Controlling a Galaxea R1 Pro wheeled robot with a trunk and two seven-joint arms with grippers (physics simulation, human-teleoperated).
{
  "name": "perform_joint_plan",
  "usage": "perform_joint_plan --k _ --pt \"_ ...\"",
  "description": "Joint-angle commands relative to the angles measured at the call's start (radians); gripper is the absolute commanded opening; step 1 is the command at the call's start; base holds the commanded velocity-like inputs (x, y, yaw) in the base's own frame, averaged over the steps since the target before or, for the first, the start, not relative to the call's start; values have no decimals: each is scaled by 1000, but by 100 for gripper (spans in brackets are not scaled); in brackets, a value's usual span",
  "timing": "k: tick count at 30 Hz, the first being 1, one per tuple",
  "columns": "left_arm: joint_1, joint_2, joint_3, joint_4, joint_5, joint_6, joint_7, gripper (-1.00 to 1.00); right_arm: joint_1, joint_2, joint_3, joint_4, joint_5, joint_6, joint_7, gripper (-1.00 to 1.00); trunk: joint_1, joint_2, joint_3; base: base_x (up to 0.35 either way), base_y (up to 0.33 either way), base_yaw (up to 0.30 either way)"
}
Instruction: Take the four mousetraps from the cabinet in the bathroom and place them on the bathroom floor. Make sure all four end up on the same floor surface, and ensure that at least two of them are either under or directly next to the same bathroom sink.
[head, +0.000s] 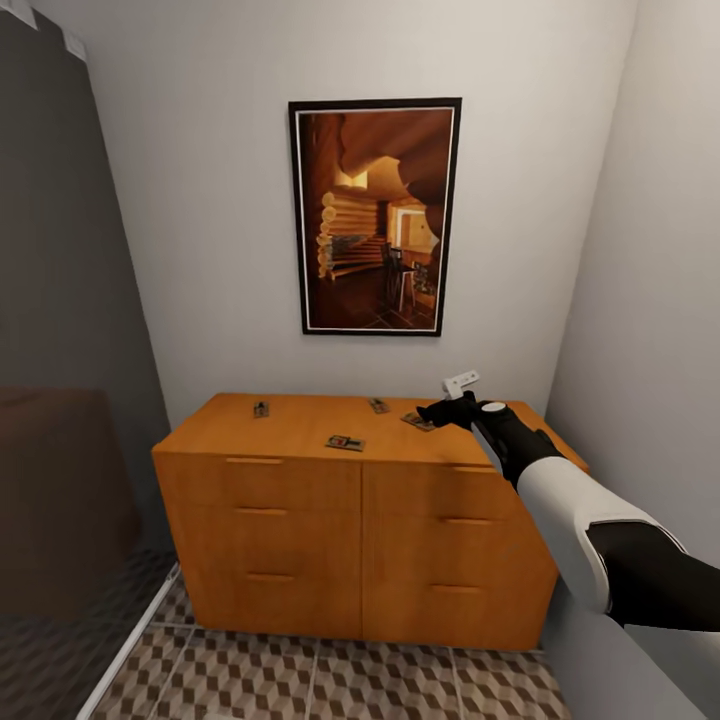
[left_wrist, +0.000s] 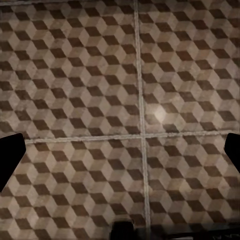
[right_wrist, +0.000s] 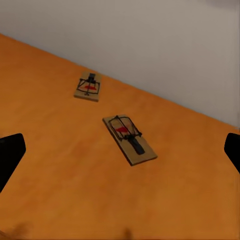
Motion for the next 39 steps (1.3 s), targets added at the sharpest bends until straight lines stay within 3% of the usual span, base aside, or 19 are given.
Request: perform_joint_plan --k 1,15,20,23,24,26,30,39 --pt "0 1 -2 2 1 6 -1 100 0 0 1 0 8 5 3 100 0 -1 -1 168 -153 0" --pt "0 1 -1 23 0 6 0 100 0 0 1 17 8 4 3 100 0 -1 -1 184 -162 0" --pt "0 5 -3 92 -1 -7 1 100 0 0 1 31 9 4 3 100 0 -1 -1 23 -20 0" --pt "0 13 -3 183 -2 -80 1 100 0 0 1 36 9 4 3 100 0 -1 -1 7 -6 0" --pt "0 17 -2 280 -2 -202 4 100 0 0 1 38 8 4 3 100 0 -1 -1 1 -1 0" --pt "0 19 -1 326 -2 -262 5 100 0 1 2 44 8 4 3 100 0 -1 -1 0 0 0" --pt "0 20 -2 371 -2 -313 5 100 0 1 2 55 8 4 3 100 0 -1 -1 0 0 0" --pt "0 21 -2 419 -2 -340 1 100 0 1 2 63 7 4 3 100 0 -1 -1 0 0 0"
